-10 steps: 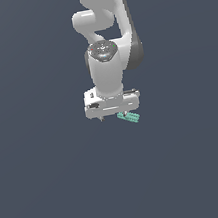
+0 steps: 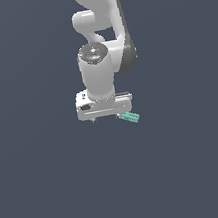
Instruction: Pick up the object and move it to a goal position.
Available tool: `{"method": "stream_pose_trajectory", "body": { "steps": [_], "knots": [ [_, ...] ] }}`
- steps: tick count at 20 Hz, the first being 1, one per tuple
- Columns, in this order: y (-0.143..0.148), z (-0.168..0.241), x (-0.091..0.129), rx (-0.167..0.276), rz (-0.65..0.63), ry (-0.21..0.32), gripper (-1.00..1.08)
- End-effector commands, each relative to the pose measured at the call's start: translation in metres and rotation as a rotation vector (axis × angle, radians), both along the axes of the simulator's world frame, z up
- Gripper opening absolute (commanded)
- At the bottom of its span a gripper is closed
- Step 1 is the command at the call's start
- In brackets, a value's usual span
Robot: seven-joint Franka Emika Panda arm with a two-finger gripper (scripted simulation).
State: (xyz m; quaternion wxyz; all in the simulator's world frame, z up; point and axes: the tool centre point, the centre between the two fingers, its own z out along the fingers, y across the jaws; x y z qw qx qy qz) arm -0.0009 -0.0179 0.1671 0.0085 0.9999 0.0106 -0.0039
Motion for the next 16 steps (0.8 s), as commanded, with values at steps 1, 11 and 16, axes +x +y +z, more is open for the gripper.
{"method": "stream_pose_trajectory", "body": {
  "steps": [1,11,16],
  "knots": [
    [-0.006,0.000,0.001,-0.005,-0.005,-0.001,1.00],
    [0.006,-0.009,-0.005,-0.005,0.081,0.001,1.00],
    [0.018,-0.022,-0.013,-0.006,0.192,0.003,1.00]
  ]
}}
